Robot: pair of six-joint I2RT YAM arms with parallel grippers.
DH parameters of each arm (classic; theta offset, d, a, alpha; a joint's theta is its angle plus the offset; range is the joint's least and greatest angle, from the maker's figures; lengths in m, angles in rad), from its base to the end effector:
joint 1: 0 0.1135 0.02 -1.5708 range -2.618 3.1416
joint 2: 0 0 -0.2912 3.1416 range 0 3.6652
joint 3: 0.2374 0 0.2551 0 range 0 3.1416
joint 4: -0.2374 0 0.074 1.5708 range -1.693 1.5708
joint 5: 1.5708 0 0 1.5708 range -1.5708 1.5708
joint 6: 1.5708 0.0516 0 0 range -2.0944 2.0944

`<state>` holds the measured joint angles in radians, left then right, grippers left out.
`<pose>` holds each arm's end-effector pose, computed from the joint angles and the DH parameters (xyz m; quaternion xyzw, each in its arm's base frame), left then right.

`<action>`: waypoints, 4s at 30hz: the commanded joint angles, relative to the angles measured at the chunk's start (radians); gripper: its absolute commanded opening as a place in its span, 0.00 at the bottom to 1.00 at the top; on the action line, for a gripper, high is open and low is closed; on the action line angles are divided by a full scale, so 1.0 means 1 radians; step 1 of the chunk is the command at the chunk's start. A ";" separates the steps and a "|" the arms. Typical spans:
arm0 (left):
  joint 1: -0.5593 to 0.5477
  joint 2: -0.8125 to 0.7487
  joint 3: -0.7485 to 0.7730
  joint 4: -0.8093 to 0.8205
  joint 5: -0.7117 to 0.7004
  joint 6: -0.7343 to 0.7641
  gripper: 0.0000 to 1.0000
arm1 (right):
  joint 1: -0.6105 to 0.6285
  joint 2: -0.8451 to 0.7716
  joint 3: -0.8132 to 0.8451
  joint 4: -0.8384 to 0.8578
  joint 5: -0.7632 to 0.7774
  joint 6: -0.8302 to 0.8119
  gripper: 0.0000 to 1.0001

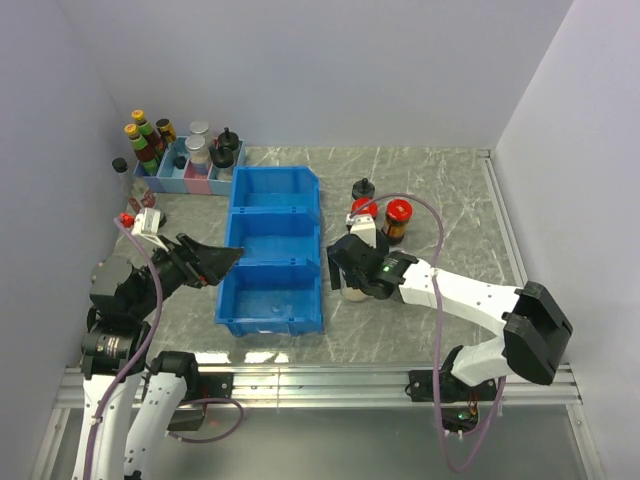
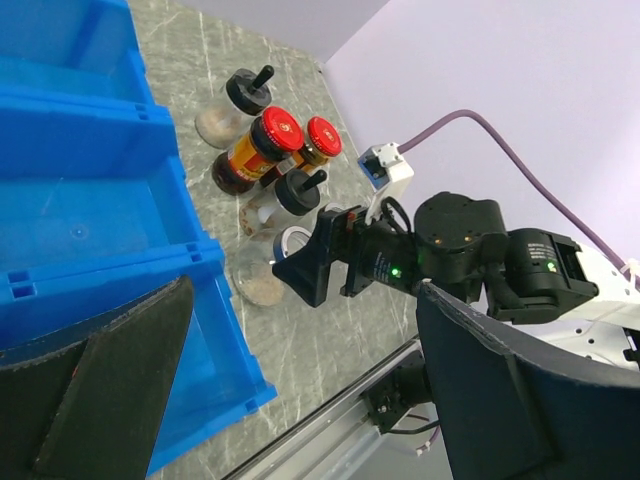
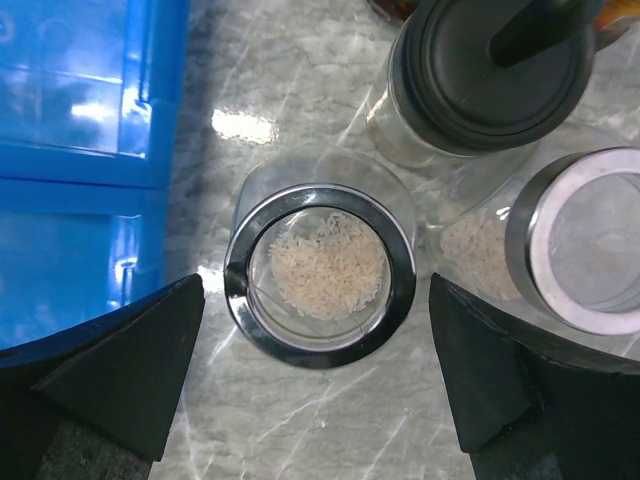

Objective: Organize the condiment bottles

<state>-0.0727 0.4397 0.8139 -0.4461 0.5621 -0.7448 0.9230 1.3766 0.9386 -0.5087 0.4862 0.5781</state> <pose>0.0805 -0.0334 0.3755 -0.0535 0.7263 -0.4465 0.5199 0.1904 0.2117 0.2513 -0.0857 0.9227 0.0357 0.3742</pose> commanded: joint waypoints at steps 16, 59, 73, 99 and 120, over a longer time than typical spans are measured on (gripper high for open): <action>-0.001 -0.039 0.005 -0.017 -0.022 -0.004 0.99 | -0.049 -0.013 -0.014 0.107 -0.063 -0.011 0.76; -0.001 -0.050 0.037 -0.052 -0.102 0.004 0.99 | 0.258 -0.088 0.281 0.068 -0.021 -0.136 0.00; -0.001 -0.064 0.025 -0.025 -0.108 -0.024 0.99 | 0.298 0.169 0.457 0.122 -0.241 -0.230 0.00; -0.001 -0.088 0.067 -0.062 -0.318 -0.073 0.99 | 0.350 0.659 0.852 0.064 -0.181 -0.244 0.43; -0.001 -0.098 0.051 -0.051 -0.291 -0.082 0.99 | 0.286 0.124 0.364 0.277 -0.112 -0.236 1.00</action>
<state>-0.0727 0.3550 0.8528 -0.5209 0.2554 -0.8288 1.2411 1.7039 1.3899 -0.3283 0.3187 0.2981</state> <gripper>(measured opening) 0.994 0.994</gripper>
